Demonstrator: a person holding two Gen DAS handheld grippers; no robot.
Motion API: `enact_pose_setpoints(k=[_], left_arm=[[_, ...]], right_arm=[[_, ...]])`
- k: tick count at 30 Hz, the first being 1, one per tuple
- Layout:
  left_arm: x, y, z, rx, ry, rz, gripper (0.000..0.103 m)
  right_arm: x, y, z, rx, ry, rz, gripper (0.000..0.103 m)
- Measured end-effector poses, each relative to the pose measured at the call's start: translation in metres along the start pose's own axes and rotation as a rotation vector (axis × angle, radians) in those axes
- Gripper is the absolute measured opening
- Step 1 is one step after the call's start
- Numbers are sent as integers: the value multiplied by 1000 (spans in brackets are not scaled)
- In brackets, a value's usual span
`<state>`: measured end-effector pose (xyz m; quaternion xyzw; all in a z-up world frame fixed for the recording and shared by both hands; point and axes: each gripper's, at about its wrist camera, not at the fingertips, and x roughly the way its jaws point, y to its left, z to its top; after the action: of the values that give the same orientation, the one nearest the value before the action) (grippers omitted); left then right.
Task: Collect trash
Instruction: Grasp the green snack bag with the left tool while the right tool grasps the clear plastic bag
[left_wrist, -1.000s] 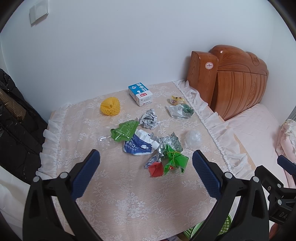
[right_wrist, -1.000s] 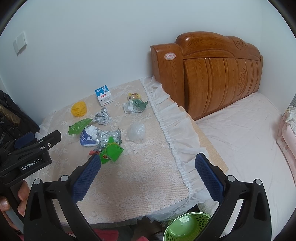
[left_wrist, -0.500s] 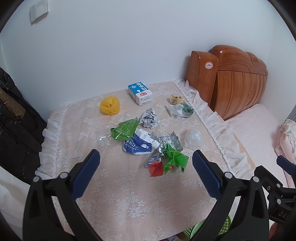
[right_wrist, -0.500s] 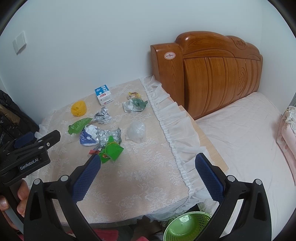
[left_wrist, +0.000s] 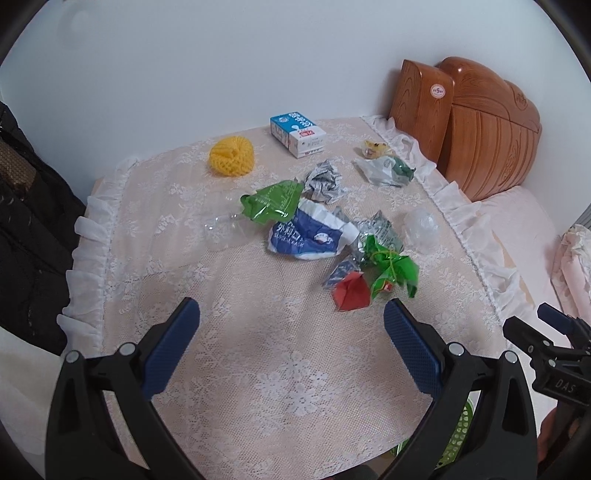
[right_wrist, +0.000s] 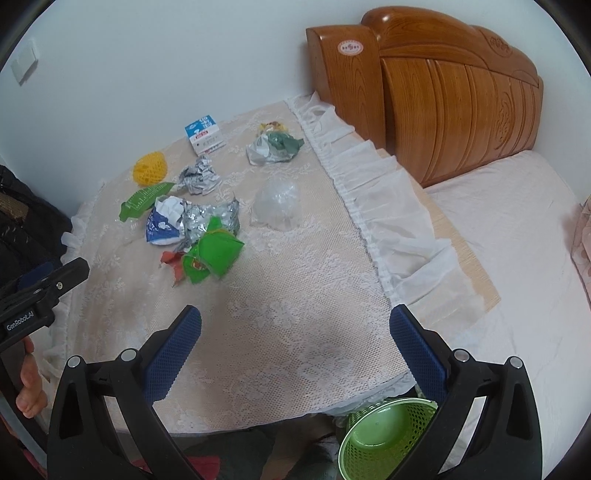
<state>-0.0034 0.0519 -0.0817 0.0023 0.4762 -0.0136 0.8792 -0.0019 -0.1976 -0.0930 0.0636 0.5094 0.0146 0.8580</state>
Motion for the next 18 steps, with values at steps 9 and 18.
enact_pose_setpoints(k=[9, 18], left_arm=[[27, 25, 13, -20, 20, -16, 95], [70, 28, 82, 63, 1, -67, 95]], right_arm=[[28, 7, 6, 36, 56, 4, 101], [45, 11, 19, 64, 73, -27, 101]])
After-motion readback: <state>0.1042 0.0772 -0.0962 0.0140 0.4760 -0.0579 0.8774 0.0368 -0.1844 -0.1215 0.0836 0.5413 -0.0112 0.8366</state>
